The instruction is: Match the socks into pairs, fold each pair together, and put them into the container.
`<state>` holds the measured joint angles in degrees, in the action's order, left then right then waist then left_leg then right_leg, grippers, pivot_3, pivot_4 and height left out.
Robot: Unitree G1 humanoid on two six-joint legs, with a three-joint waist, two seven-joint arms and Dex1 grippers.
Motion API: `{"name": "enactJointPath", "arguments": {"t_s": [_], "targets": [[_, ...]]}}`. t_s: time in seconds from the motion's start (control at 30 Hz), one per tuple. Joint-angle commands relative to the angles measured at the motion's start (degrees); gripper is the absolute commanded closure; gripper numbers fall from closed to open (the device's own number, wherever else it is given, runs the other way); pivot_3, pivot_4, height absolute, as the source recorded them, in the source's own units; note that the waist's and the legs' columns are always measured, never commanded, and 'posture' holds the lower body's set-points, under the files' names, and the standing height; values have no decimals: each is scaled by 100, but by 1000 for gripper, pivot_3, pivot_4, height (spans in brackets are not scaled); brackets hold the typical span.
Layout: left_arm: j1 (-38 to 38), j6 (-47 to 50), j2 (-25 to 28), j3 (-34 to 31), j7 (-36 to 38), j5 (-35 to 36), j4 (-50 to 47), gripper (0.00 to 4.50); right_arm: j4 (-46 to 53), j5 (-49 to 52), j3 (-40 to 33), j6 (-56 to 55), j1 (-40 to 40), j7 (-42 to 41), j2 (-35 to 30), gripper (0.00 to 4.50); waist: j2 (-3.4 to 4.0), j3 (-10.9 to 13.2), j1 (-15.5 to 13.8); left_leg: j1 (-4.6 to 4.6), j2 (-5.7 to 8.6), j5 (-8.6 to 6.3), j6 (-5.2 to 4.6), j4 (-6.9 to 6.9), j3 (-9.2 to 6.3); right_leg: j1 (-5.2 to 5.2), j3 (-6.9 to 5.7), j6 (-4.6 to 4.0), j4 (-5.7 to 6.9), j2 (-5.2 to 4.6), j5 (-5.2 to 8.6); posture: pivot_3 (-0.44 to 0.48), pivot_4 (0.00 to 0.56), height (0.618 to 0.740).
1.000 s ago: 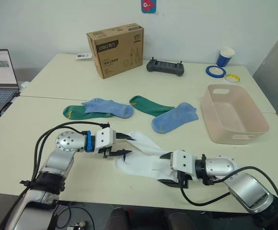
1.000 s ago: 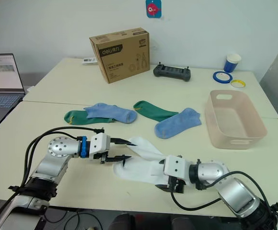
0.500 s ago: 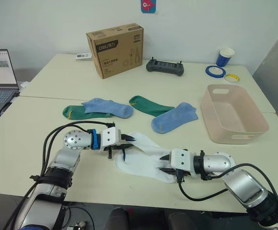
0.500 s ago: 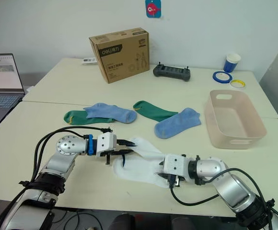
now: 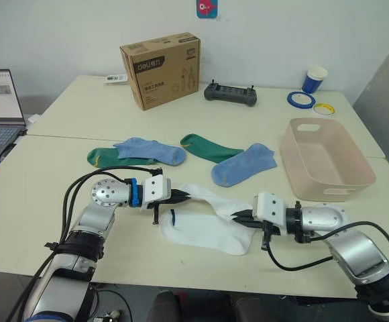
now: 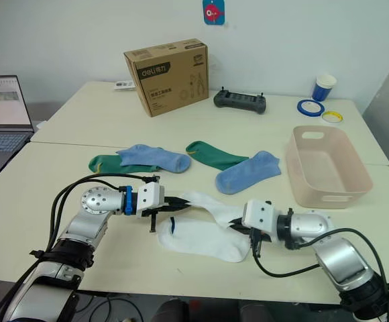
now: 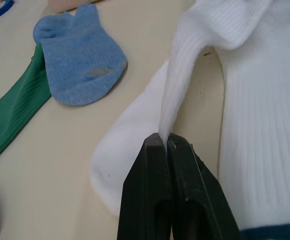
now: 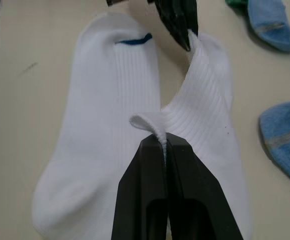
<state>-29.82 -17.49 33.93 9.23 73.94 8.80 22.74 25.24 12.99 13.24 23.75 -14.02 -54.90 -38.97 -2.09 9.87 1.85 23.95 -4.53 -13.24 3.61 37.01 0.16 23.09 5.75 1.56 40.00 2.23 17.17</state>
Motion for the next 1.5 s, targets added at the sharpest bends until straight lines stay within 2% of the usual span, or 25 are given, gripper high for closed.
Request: {"name": "enactJointPath", "arguments": {"t_s": [0.03,0.23,0.37,0.47,0.6,0.73,0.9,1.03,1.23,1.4,1.5], "targets": [[59,718,289,-201,360,603,-877,4500,505,779,-452,432,40,-85,22,4486,0,0,1,0,-2,0,0,0,-2,0,-2,0,1,1,0,0,150,740],[195,1298,866,-139,817,758,-1499,4500,678,1368,-687,619,220,-160,-8,4486,1,0,3,-3,-2,0,0,1,-2,-2,-1,1,2,3,1,0,150,740],[457,2516,1401,-219,1167,1312,-2344,4500,873,2113,-943,1168,292,-116,-24,4486,1,0,4,-2,-5,0,0,1,-2,-2,-1,23,2,2,14,0,150,740],[678,3608,2016,-279,1520,1874,-3082,4500,1276,3156,-1267,1993,556,93,-100,4486,1,0,5,-1,-8,0,0,-2,-5,0,-5,21,3,3,17,0,150,740],[809,4095,2347,-198,1666,2043,-3410,4500,1575,4209,-1450,2678,976,633,-8,4486,3,1,-4,-4,-8,0,-1,-2,-4,-3,-6,19,2,2,21,0,150,740],[766,4505,2430,131,1676,1788,-3309,4500,1200,5037,-1553,3133,1200,1595,506,4486,2,1,7,-6,-6,5,-8,3,-3,-2,-3,18,4,2,16,0,150,740],[194,4351,2029,575,1689,1295,-2643,4500,780,5359,-1584,3360,1145,2193,746,4486,1,1,-11,-5,-3,16,-26,3,-1,-1,-2,12,3,2,8,0,150,740],[-555,4062,1512,1020,1781,756,-1679,4500,297,5582,-1784,3483,909,2643,874,4486,1,1,-3,-2,-2,21,-35,1,-1,1,-2,11,4,3,3,0,150,740],[-1214,3257,950,1505,1810,82,-480,4500,-90,4868,-1609,3272,840,2548,703,4486,2,1,-2,3,-2,23,-43,-4,-4,7,-1,3,2,9,5,0,150,740],[-1419,2978,471,1417,1771,13,150,4500,-249,4425,-1559,3022,870,2296,715,4486,1,1,8,6,-2,23,-45,-4,-5,8,0,2,2,12,6,0,150,740],[-1391,2948,400,1286,1730,32,171,3874,-307,4415,-1668,2999,859,2231,761,3762,2,1,22,6,-4,23,-46,-4,-8,8,1,2,3,15,5,0,150,740]]}}
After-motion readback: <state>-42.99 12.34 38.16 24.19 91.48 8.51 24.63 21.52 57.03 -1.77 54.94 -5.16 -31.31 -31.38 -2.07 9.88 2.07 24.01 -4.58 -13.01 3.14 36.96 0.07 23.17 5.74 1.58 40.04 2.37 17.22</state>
